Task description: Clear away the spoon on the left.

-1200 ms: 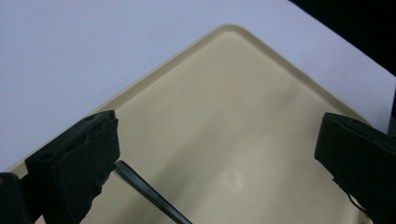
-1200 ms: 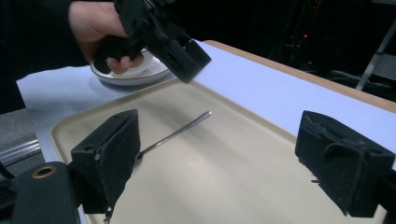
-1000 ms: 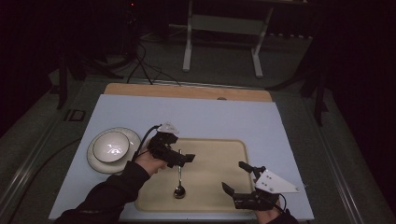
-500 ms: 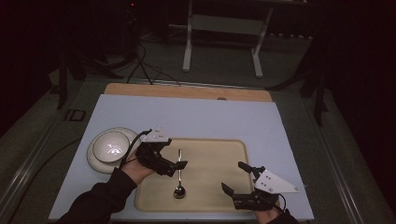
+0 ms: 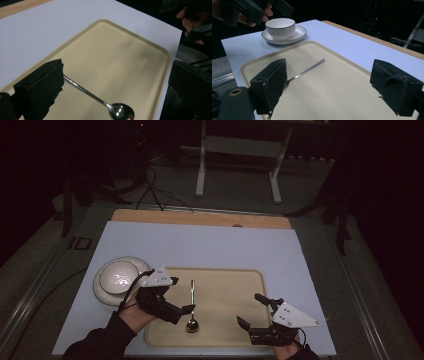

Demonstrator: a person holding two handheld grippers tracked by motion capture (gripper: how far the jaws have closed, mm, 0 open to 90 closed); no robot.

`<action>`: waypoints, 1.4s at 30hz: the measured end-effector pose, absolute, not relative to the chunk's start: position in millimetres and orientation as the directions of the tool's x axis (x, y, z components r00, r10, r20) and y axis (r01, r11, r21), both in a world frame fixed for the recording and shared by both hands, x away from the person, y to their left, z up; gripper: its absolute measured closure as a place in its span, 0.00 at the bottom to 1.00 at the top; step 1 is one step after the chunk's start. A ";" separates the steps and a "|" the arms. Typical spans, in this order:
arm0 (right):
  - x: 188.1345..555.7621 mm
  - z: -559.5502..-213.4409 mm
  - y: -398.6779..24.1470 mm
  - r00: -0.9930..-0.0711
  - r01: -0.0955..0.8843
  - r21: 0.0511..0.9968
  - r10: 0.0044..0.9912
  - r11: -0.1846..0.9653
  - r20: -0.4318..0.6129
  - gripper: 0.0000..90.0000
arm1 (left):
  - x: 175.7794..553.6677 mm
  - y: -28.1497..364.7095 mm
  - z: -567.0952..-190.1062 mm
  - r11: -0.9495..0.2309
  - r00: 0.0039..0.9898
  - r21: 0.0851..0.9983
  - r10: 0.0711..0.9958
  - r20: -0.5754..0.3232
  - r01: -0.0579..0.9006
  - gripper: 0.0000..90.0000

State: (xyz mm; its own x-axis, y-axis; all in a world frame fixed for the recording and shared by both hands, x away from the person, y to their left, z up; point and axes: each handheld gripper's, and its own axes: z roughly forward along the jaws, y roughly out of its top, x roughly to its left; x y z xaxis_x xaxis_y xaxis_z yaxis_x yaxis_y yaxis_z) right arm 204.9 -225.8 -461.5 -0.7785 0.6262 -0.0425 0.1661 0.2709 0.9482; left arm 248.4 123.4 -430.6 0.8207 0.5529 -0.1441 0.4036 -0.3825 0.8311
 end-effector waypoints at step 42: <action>204.4 -462.8 -224.7 -0.779 0.164 0.944 0.624 0.286 -0.054 0.16 | 219.0 162.5 -488.4 -0.300 0.677 0.847 0.730 -0.092 0.438 0.01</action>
